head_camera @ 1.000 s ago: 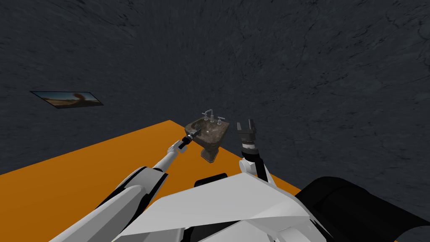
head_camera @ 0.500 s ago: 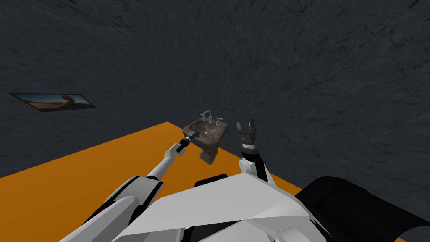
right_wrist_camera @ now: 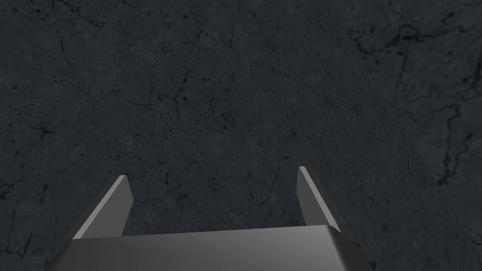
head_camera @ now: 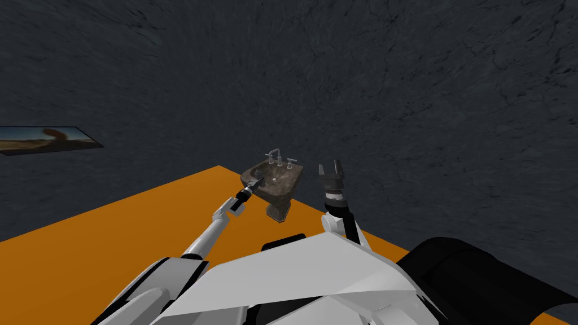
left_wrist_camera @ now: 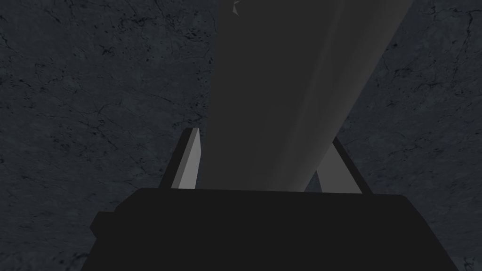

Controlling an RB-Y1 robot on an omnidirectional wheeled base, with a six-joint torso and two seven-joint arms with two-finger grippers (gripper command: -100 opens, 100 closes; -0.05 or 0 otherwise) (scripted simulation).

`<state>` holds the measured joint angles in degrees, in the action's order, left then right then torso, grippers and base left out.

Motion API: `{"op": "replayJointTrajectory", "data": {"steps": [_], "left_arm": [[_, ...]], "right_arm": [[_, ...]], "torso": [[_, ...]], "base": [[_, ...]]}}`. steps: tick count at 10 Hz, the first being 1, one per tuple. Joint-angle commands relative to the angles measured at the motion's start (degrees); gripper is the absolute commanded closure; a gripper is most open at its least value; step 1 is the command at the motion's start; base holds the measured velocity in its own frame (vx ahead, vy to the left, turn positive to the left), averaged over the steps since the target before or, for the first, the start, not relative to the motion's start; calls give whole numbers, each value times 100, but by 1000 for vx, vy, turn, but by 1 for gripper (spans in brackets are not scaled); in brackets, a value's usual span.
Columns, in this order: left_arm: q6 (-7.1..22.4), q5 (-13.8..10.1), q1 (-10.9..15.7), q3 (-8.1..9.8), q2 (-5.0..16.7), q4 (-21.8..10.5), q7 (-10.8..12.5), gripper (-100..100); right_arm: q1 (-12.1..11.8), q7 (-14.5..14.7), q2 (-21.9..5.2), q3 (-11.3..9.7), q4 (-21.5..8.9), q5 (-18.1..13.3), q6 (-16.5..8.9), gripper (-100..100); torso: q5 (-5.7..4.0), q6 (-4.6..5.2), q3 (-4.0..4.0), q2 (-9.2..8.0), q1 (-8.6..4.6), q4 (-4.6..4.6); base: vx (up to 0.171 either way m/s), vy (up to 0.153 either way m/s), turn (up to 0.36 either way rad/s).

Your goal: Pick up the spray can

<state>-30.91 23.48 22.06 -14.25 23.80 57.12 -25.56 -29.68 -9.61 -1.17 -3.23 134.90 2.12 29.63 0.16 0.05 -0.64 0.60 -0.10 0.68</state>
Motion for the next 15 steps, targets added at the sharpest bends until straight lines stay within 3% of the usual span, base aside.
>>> {"op": "replayJointTrajectory", "data": {"steps": [1,3,4,7,8,11,12,14,15], "left_arm": [[-3,39,-286,144,36,286,11,100],[-3,39,-531,144,36,394,11,100],[111,136,-682,394,159,619,104,100],[111,136,-1131,394,159,1024,104,100],[226,232,-1291,644,283,1271,198,100],[226,232,-1731,644,283,1655,198,100],[340,328,-1945,894,407,1955,292,100],[340,328,-2270,894,407,2285,292,100],[340,328,-2331,894,407,2285,292,100]], "right_arm": [[0,0,0,0,0,0,0,0],[-1,0,0,1,0,0,0,0],[-1,0,0,0,0,0,0,0],[-1,0,0,1,0,0,0,0],[-1,0,0,1,0,0,0,0],[-1,0,0,1,0,0,0,0],[-1,0,0,1,0,0,0,0],[-1,0,0,1,0,0,0,0],[-1,0,0,1,0,0,0,0]], "torso": [[0,0,0,0,0,0],[3,-4,-2,-3,4,7],[12,-16,-9,-14,13,32],[18,-30,-21,-9,26,51],[25,-34,-25,-15,31,64],[29,-36,-32,-7,37,72],[34,-37,-34,-12,39,80],[33,-37,-40,-1,36,81],[33,-42,-38,-7,39,82]], "base": [[44,-15,-171],[27,2,-3],[36,-14,-238],[22,-4,-28],[33,-17,-173],[23,0,-55],[37,-15,-294],[36,-4,-33],[6,-1,31]]}}
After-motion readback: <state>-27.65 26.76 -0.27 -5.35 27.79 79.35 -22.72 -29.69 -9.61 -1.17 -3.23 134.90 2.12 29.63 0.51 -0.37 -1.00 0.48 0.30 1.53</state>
